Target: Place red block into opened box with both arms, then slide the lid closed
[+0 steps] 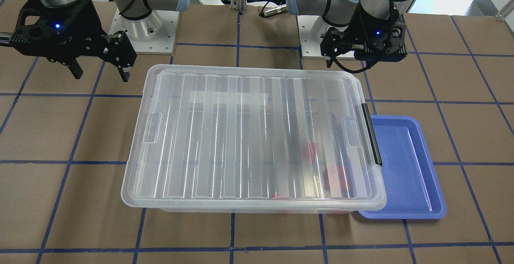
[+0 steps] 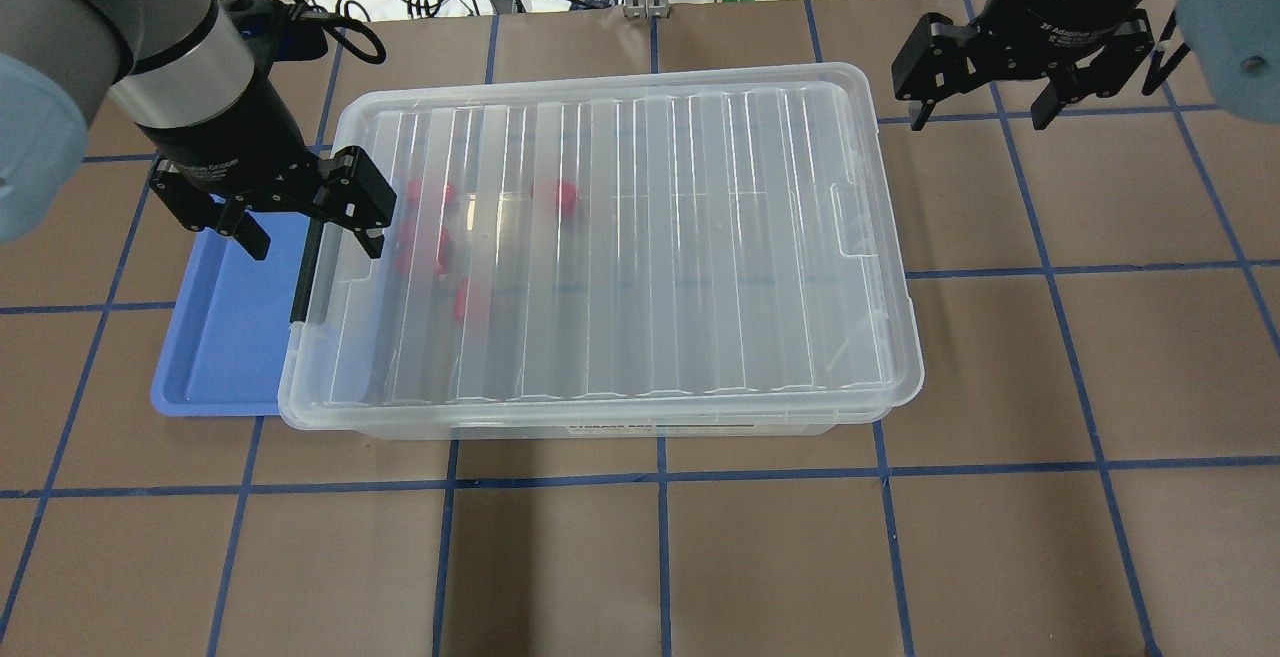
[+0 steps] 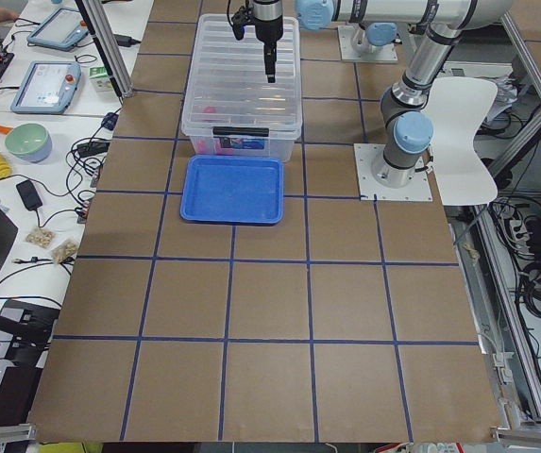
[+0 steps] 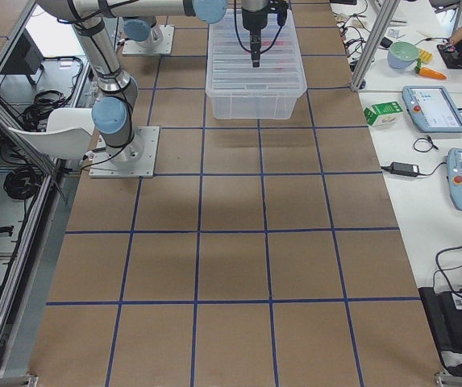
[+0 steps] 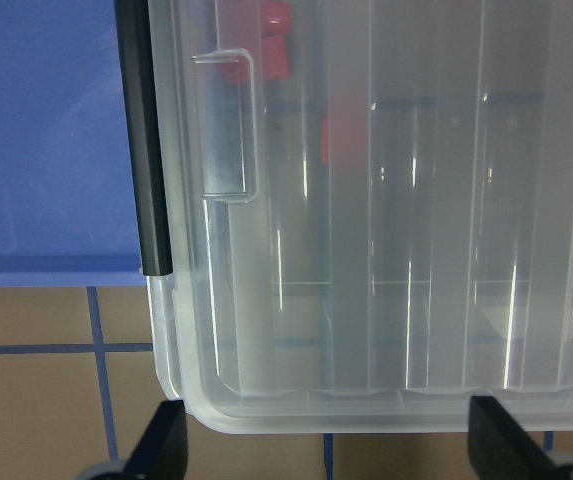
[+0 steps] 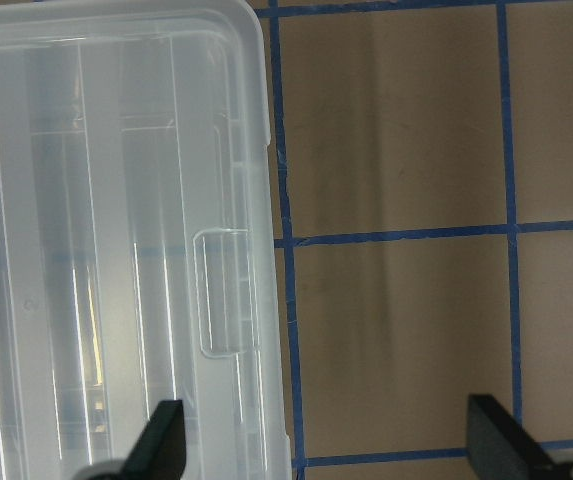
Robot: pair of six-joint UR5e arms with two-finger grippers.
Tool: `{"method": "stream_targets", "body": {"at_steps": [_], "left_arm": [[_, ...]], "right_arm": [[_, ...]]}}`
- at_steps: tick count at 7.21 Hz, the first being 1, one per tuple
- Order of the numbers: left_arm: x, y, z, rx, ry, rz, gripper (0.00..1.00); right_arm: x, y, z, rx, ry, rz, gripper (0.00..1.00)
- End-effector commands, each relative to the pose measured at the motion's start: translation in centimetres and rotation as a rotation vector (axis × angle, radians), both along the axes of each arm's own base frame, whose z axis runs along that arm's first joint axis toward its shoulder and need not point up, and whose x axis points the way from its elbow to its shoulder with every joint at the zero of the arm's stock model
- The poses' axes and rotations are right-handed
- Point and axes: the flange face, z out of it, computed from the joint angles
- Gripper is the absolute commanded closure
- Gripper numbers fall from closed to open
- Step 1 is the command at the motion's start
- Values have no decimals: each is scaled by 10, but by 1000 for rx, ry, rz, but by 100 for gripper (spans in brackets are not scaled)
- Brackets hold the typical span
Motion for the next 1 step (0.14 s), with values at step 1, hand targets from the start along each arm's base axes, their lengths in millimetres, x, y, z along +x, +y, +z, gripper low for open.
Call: {"method": "stream_targets", "body": {"at_steps": [1], "left_arm": [[0, 0, 0, 1, -1, 0, 0]], "right_arm": [[0, 0, -1, 3, 2, 0, 0]]}}
